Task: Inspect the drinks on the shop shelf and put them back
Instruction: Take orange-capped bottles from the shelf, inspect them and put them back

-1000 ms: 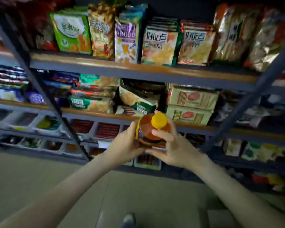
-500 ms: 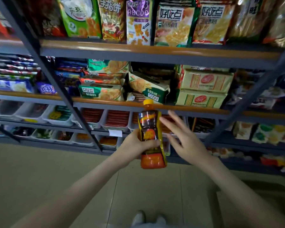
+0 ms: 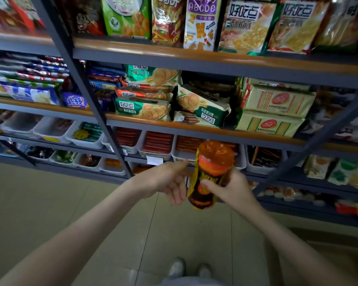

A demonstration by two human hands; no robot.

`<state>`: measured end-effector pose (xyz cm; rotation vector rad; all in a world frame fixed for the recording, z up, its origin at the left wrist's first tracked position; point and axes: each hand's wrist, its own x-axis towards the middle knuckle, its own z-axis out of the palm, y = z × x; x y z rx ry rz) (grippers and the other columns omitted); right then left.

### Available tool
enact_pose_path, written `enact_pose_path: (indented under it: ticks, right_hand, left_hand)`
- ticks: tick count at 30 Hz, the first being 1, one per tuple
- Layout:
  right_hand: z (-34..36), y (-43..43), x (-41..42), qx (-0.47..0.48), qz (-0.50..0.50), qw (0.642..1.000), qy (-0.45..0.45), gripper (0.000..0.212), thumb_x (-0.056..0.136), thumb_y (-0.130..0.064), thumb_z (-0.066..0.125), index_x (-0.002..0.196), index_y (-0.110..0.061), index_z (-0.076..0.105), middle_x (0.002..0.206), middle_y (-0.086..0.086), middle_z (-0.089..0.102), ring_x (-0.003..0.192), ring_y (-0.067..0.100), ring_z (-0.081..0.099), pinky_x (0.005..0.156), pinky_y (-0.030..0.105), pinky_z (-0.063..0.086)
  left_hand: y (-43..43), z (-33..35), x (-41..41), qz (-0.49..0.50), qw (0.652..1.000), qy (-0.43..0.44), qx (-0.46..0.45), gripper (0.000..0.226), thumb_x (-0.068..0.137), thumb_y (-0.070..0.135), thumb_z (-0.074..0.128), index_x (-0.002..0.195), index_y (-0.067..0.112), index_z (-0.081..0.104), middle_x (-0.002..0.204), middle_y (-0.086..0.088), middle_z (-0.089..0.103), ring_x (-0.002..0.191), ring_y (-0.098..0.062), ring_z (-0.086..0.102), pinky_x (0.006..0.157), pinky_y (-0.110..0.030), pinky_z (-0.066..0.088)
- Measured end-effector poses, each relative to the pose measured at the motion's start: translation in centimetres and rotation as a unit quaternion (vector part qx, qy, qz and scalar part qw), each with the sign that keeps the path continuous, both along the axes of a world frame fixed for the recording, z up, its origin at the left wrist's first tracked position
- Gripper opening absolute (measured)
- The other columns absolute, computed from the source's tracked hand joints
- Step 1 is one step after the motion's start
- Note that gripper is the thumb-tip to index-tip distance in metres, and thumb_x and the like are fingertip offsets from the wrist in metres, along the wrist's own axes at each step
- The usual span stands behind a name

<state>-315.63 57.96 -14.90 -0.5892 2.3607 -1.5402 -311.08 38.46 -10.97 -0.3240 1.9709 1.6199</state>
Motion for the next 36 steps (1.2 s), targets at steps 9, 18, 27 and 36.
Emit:
enact_pose_path:
  ticks: [9, 18, 27, 36]
  right_hand:
    - [1.0, -0.5, -1.7, -0.204, -0.065, 0.923, -0.319, 0.076, 0.066, -0.057, 0.078, 0.132, -0.032, 0.051, 0.123, 0.003, 0.066, 0.110, 0.024, 0.065, 0.099, 0.052, 0.047]
    - [4.0, 1.5, -1.0, -0.049, 0.006, 0.931, -0.362, 0.056, 0.097, -0.057, 0.032, 0.107, -0.012, 0.063, 0.079, 0.010, 0.073, 0.068, 0.022, 0.069, 0.061, 0.033, 0.055]
    - [6.5, 4.0, -2.1, -0.038, 0.066, 0.986, -0.148, 0.076, 0.073, -0.061, 0.058, 0.140, -0.045, 0.027, 0.114, -0.005, 0.065, 0.101, 0.012, 0.065, 0.084, 0.042, 0.056]
    - [8.2, 5.6, -4.3, -0.220, 0.084, 0.957, -0.167, 0.103, 0.072, -0.027, 0.074, 0.137, -0.065, 0.004, 0.138, -0.007, 0.050, 0.117, 0.010, 0.060, 0.091, 0.040, 0.054]
  left_hand:
    - [0.1, -3.1, 0.6, -0.163, 0.767, 0.487, -0.384, 0.095, 0.084, 0.026, 0.072, 0.155, 0.023, 0.010, 0.154, -0.010, 0.018, 0.139, -0.028, 0.029, 0.111, -0.037, 0.030]
    - [1.8, -2.7, -0.9, -0.132, 0.790, 0.506, -0.320, 0.083, 0.069, 0.063, 0.068, 0.132, 0.016, 0.043, 0.120, -0.009, 0.065, 0.107, -0.024, 0.063, 0.082, -0.041, 0.057]
    - [6.0, 0.9, -2.2, 0.073, 0.973, 0.201, -0.090, 0.070, 0.063, 0.085, 0.057, 0.086, 0.020, 0.068, 0.082, 0.005, 0.073, 0.081, -0.010, 0.069, 0.082, -0.029, 0.054]
    - [8.2, 6.1, -5.7, 0.083, 0.981, 0.159, -0.072, 0.094, 0.064, 0.096, 0.033, 0.118, 0.027, 0.066, 0.121, -0.002, 0.067, 0.110, -0.018, 0.063, 0.102, -0.042, 0.046]
